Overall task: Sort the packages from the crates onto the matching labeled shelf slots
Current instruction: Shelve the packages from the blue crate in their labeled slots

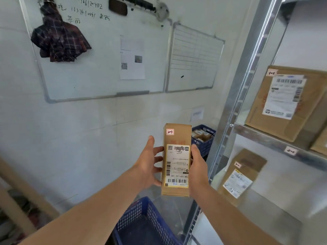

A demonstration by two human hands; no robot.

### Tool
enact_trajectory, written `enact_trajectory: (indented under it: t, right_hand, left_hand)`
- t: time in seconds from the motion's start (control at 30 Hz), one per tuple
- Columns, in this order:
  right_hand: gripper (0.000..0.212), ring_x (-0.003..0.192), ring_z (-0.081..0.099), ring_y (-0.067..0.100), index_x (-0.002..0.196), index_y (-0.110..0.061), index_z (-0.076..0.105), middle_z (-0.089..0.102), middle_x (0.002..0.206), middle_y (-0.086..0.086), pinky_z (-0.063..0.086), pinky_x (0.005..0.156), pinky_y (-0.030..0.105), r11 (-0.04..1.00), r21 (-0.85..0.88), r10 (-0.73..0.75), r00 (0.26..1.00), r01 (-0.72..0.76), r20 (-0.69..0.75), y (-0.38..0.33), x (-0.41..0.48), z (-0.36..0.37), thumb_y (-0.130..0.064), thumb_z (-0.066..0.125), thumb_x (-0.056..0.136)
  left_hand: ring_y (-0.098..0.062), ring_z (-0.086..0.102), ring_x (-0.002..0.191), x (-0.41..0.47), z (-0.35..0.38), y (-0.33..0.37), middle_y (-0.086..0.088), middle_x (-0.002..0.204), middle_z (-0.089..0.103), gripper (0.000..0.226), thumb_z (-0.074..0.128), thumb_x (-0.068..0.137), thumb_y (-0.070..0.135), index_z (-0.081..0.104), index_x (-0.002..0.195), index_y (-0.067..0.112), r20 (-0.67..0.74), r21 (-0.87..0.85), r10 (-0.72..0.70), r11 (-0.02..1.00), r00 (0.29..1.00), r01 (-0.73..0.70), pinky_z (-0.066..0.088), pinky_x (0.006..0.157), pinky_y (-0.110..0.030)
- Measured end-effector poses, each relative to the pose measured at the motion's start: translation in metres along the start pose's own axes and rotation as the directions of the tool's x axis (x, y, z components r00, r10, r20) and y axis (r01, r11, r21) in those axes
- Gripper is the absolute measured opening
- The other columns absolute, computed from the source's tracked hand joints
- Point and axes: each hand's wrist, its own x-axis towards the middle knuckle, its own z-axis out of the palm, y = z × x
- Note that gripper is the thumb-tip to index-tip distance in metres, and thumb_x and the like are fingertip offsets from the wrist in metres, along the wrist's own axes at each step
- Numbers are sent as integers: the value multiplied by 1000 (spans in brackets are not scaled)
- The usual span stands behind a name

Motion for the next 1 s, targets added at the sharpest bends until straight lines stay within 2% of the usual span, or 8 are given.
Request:
enact_trajectory:
  t: [0.13, 0.23, 0.37, 0.47, 0.53, 0.7, 0.9, 1.0]
  right_hand:
    - [50, 89, 78, 28, 101, -22, 76, 79, 96, 5, 61, 91, 54, 1000, -10, -30, 998, 30, -63, -19, -15, -21, -60, 43, 103]
    - [51, 91, 78, 28, 97, -25, 77, 79, 94, 4, 60, 93, 55, 999, 3, -36, 994, 36, -101, -34, -25, -38, -65, 46, 98]
    - [60, 95, 77, 27, 105, -24, 75, 80, 99, 2, 58, 97, 56, 998, 6, -59, 989, 60, -134, -57, -37, -64, -74, 46, 87]
    - [50, 94, 77, 26, 103, -24, 76, 80, 96, 1, 58, 96, 54, 996, -12, -88, 980, 88, -180, -76, -46, -86, -65, 47, 98]
    - [49, 94, 76, 25, 104, -26, 76, 80, 96, 1, 57, 97, 53, 995, -23, -98, 977, 95, -192, -88, -53, -100, -63, 45, 100]
    - [51, 93, 76, 26, 101, -26, 76, 80, 92, 0, 56, 98, 54, 992, -15, -122, 969, 122, -216, -112, -64, -129, -66, 43, 99]
    - [53, 95, 77, 24, 104, -33, 75, 80, 97, -1, 55, 99, 55, 987, 10, -157, 967, 162, -201, -132, -72, -161, -73, 41, 93]
    - [56, 93, 78, 26, 104, -31, 76, 81, 97, 1, 57, 98, 55, 985, 18, -163, 962, 171, -221, -135, -75, -170, -75, 44, 89]
  left_hand:
    - [-39, 48, 131, -14, 22, 4, -6, 143, 53, 72, 21, 92, 80, 49, 139, 34, 80, 27, 11, 1000, 997, -13, 32, 105, -76]
    - [-40, 48, 132, -24, 42, 10, -7, 143, 53, 75, 20, 91, 81, 50, 141, 33, 119, 66, 30, 997, 992, -38, 34, 103, -76]
    - [-42, 48, 132, -39, 73, 15, -9, 144, 54, 77, 19, 91, 81, 49, 143, 33, 181, 107, 42, 992, 983, -62, 34, 103, -75]
    - [-40, 53, 124, -53, 97, 17, -9, 136, 58, 77, 18, 93, 79, 48, 145, 32, 225, 108, 63, 990, 972, -89, 39, 96, -69]
    - [-39, 54, 120, -62, 113, 18, -8, 129, 59, 75, 17, 93, 78, 50, 141, 32, 248, 118, 79, 987, 965, -111, 39, 94, -67]
    - [-42, 45, 134, -80, 147, 22, -12, 146, 51, 64, 16, 94, 78, 56, 121, 36, 282, 144, 110, 977, 953, -156, 33, 104, -74]
    - [-41, 48, 131, -89, 179, 22, -13, 142, 53, 72, 19, 94, 78, 48, 141, 31, 294, 172, 137, 966, 946, -194, 35, 103, -70]
    - [-40, 47, 131, -90, 191, 20, -13, 136, 56, 68, 20, 95, 77, 50, 134, 31, 298, 163, 140, 967, 944, -194, 35, 103, -70]
